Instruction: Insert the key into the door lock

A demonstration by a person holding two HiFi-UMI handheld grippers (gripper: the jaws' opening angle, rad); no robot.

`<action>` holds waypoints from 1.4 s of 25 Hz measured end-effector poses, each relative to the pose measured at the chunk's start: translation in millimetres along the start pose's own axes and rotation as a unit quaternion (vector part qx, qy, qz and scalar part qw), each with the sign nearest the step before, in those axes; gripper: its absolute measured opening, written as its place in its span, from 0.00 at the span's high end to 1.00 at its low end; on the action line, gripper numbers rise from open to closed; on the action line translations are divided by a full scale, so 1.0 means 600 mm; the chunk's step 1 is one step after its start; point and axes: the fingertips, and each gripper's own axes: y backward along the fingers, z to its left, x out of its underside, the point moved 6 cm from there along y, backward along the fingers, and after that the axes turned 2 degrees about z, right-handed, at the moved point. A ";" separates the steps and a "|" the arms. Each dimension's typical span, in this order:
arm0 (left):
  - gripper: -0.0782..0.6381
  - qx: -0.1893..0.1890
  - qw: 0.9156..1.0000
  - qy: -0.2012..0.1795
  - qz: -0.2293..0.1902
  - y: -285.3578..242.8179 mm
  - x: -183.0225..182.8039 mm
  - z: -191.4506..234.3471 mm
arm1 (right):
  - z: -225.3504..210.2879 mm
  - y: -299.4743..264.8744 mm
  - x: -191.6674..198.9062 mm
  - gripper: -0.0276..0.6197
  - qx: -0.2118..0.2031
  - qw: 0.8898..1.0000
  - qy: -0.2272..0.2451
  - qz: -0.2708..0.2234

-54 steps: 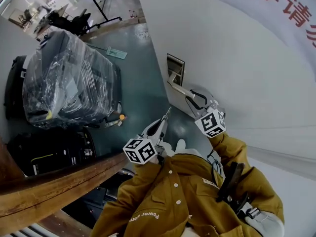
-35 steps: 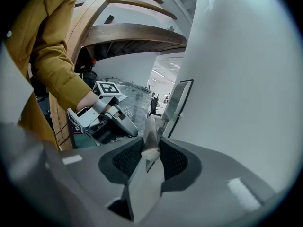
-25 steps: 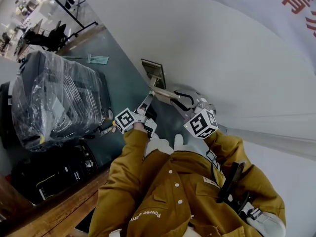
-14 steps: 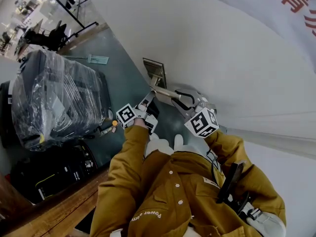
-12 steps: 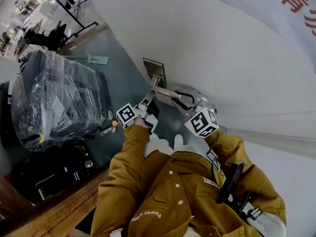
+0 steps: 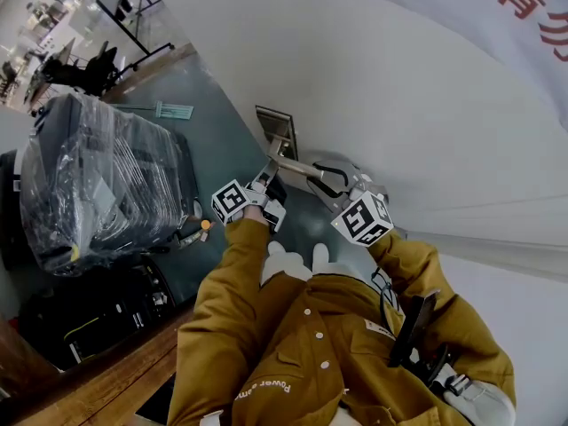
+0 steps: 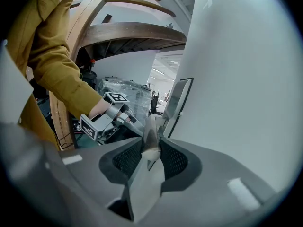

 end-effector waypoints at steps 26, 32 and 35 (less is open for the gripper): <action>0.89 -0.150 0.805 -0.574 -0.011 0.169 0.155 -0.316 | 0.037 0.086 -0.084 0.95 0.044 0.973 -0.188 -0.123; 0.89 -0.146 0.809 -0.569 -0.014 0.171 0.160 -0.324 | 0.064 0.087 -0.075 0.95 0.039 0.970 -0.212 -0.114; 0.89 -0.145 0.810 -0.568 -0.016 0.171 0.160 -0.327 | 0.059 0.088 -0.070 0.95 0.041 0.969 -0.215 -0.111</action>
